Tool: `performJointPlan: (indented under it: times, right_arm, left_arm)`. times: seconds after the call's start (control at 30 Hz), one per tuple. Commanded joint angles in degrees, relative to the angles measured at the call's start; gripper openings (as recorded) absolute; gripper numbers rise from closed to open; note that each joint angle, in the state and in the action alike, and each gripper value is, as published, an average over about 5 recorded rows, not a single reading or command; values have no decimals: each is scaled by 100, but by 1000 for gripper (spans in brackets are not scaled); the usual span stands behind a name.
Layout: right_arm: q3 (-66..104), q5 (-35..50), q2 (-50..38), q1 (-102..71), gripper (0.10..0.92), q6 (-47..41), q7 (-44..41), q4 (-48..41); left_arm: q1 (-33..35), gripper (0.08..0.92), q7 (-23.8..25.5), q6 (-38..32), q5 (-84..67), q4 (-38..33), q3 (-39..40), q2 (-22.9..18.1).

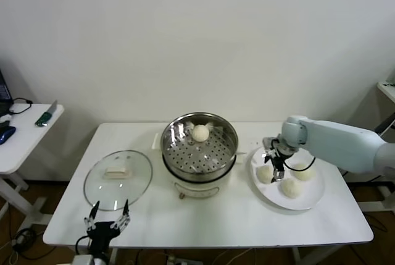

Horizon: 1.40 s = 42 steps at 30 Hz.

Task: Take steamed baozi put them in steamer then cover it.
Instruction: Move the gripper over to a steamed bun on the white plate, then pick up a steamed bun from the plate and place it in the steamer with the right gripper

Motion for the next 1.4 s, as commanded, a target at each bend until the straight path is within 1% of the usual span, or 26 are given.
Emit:
performJointPlan:
  times: [0.03,0.37,0.53,0.67,0.9,1.1,1.27,1.4]
  right_arm:
    - [161,-131,62,-221,796,-72,87,-122]
    - [171,-152,5,-130,702,-74,50,-42]
    - [-11,-18,-84,283,688,-45,-3,179]
    - [-477,257,-165,1057,687,14,-117,437]
    - [-1602,1068,-216,3058,687,48,-376,1170]
    - [-2047,1913,-56,4501,687,-130,-416,1914]
    - [-1881,2842,297,4920,687,-513,-130,2411]
    - [-1658,3203,797,4864,687,-868,206,2621]
  left_arm:
    - [2,823,-1,1,10,9,6,5]
    - [-18,823,2,24,20,-39,12,3]
    - [-13,823,1,28,33,-53,12,3]
    - [-7,823,3,28,49,-57,19,2]
    - [-9,823,20,31,90,-78,50,24]
    - [-22,823,38,75,116,-178,91,53]
    - [-29,823,34,107,123,-228,131,73]
    - [-60,823,38,128,167,-255,196,50]
